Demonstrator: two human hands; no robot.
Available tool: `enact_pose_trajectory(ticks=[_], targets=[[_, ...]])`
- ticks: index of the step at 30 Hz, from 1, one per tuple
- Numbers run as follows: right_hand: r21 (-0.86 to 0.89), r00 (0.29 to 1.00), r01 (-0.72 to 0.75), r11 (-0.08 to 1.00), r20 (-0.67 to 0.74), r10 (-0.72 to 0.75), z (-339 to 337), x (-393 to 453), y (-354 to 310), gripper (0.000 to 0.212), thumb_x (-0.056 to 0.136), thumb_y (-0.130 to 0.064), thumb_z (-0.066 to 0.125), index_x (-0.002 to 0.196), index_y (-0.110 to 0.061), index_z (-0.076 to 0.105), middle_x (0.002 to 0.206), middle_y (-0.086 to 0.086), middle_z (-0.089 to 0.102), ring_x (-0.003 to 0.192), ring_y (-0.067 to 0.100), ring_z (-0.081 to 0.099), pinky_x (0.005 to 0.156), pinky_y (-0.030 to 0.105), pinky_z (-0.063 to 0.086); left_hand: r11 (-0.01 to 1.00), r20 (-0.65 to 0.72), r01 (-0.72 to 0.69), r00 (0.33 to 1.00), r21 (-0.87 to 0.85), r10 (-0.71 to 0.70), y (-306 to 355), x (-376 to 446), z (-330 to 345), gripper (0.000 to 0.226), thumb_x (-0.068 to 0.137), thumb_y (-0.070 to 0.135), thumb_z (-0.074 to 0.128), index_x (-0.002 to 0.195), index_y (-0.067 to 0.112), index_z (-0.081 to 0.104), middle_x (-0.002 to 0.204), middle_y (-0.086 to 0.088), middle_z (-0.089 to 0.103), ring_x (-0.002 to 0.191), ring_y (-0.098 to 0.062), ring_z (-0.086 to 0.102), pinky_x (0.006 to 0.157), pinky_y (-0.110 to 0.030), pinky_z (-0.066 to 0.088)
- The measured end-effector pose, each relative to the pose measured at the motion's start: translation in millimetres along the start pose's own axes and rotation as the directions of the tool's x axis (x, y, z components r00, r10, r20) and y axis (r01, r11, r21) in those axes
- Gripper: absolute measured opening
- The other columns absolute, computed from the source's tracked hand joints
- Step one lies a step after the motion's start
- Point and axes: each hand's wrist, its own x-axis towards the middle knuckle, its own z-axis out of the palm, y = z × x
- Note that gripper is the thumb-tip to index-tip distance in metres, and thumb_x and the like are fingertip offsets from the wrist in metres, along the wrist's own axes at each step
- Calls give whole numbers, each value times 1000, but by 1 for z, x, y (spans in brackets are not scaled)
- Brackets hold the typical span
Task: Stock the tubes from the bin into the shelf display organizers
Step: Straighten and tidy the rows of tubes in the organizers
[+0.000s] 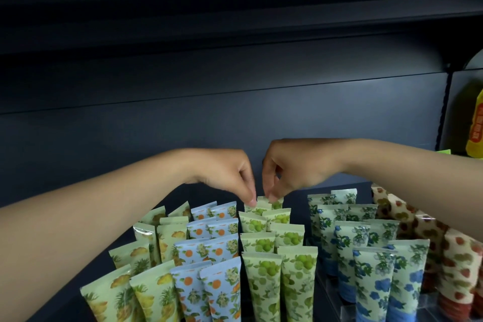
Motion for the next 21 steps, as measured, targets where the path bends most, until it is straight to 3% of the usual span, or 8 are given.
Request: enact_pose_trajectory(ticks=[4, 10, 15, 21], targets=[[-7, 998, -62, 998, 24, 62, -1, -5, 11, 16, 79, -33, 73, 90, -20, 73, 78, -17, 63, 66, -6, 53, 56, -1, 35, 999, -36, -11, 999, 52, 13, -2, -3, -1, 7, 77, 25, 74, 71, 21, 74, 64, 21, 65, 63, 11, 55, 72, -12, 39], [-17, 996, -86, 996, 1, 86, 10, -1, 15, 14, 81, -31, 71, 87, -18, 72, 79, -13, 65, 63, -2, 52, 54, 5, 35, 997, -81, -6, 997, 81, 13, -4, -7, 2, 6, 76, 23, 73, 71, 20, 73, 57, 19, 61, 56, 6, 51, 64, -13, 38], [-30, 996, -86, 996, 2, 86, 8, -3, 15, 8, 81, -31, 71, 78, -23, 70, 67, -17, 61, 58, -3, 51, 50, 5, 34, 999, -122, -43, 992, 13, 45, -5, -9, 2, 8, 75, 20, 74, 67, 20, 73, 64, 7, 62, 63, -5, 48, 65, -24, 37], [-29, 995, -92, 995, 27, 92, 5, -6, 15, 7, 81, -31, 71, 84, -25, 70, 75, -20, 62, 65, -5, 53, 54, 5, 34, 999, -83, -31, 996, 20, 33, -5, -10, 4, 7, 77, 21, 74, 70, 22, 74, 70, 10, 69, 68, 1, 55, 75, -19, 43]])
